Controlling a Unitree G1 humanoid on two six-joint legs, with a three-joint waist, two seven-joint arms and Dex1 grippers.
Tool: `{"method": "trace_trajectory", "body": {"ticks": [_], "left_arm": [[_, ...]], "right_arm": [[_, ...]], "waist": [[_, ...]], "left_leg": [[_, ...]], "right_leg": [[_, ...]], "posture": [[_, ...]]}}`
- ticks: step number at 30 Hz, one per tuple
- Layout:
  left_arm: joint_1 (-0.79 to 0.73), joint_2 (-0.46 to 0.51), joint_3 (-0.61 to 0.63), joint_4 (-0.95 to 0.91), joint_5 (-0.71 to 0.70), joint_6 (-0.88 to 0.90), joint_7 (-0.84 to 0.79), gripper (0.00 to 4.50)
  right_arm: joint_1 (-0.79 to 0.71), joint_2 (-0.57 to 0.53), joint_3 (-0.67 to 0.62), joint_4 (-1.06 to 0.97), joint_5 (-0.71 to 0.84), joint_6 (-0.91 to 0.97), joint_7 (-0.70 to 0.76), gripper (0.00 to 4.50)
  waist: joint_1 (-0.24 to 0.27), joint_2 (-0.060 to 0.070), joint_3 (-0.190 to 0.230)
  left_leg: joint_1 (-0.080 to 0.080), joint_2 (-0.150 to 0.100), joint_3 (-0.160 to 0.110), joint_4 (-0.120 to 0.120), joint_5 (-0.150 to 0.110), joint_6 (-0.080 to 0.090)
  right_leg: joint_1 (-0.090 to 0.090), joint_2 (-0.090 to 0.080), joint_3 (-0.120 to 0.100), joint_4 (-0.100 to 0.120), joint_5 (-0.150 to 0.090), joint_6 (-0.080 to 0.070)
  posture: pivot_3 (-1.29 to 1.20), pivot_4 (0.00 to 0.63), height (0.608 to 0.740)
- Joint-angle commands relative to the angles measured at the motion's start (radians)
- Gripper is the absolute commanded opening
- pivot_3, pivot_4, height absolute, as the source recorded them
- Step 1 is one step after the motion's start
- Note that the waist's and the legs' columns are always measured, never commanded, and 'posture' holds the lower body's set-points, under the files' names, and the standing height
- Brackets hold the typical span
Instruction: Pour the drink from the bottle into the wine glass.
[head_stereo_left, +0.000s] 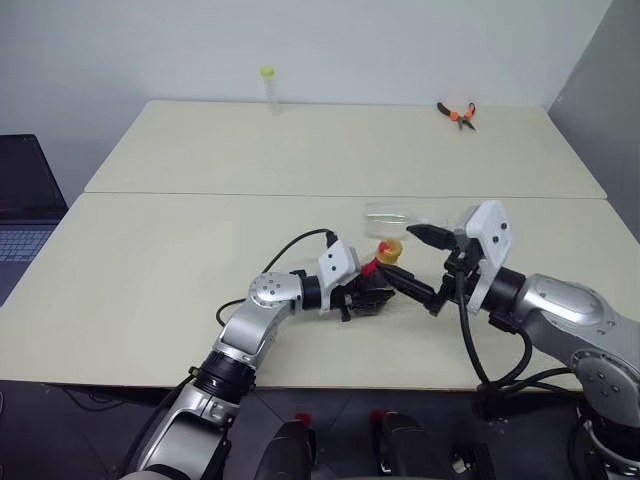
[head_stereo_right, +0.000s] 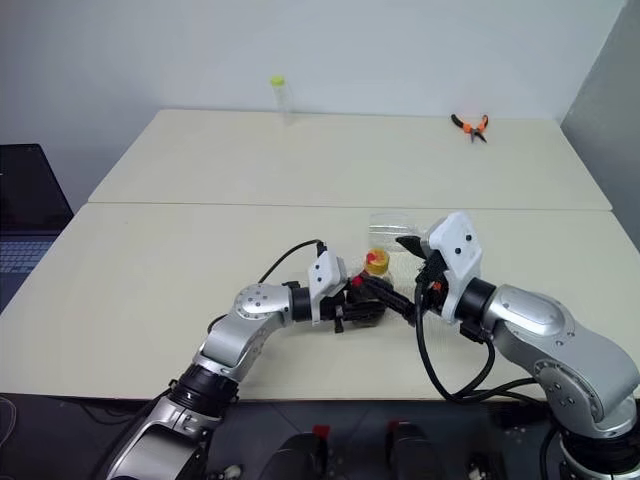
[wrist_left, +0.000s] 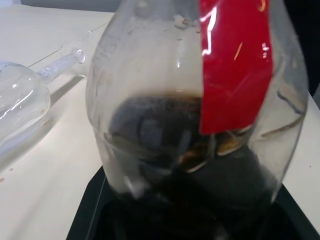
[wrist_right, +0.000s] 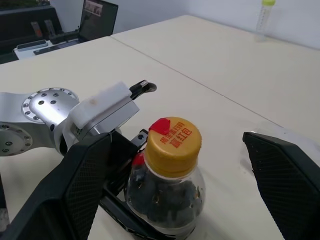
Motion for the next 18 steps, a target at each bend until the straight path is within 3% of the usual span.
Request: {"method": "trace_trajectory", "body": {"ticks": [1,5,15,18], "left_arm": [[-0.013,-0.011,-0.005,-0.010,0.002,-0.019,-0.010,1.82],[-0.009,-0.009,-0.003,-0.010,0.006,-0.022,-0.008,1.82],[-0.002,-0.009,0.000,-0.025,0.005,-0.017,-0.004,1.81],[-0.001,-0.009,0.001,-0.035,0.002,-0.013,-0.002,1.81]], "right_arm": [[-0.023,-0.004,-0.019,-0.013,0.028,0.007,0.002,4.50],[-0.039,-0.016,-0.006,-0.014,0.015,0.004,0.008,3.59],[-0.062,-0.053,0.050,-0.015,-0.038,-0.018,0.041,0.00],[-0.057,-0.063,0.057,-0.005,-0.053,-0.035,0.058,0.00]], "waist": [[0.000,0.000,0.000],[0.000,0.000,0.000],[0.000,0.000,0.000],[0.000,0.000,0.000]], "left_leg": [[0.000,0.000,0.000,0.000,0.000,0.000],[0.000,0.000,0.000,0.000,0.000,0.000],[0.000,0.000,0.000,0.000,0.000,0.000],[0.000,0.000,0.000,0.000,0.000,0.000]], "right_leg": [[0.000,0.000,0.000,0.000,0.000,0.000],[0.000,0.000,0.000,0.000,0.000,0.000],[0.000,0.000,0.000,0.000,0.000,0.000],[0.000,0.000,0.000,0.000,0.000,0.000]], "posture": [[0.00,0.150,0.740],[0.00,0.150,0.740],[0.00,0.150,0.740],[0.00,0.150,0.740]]}}
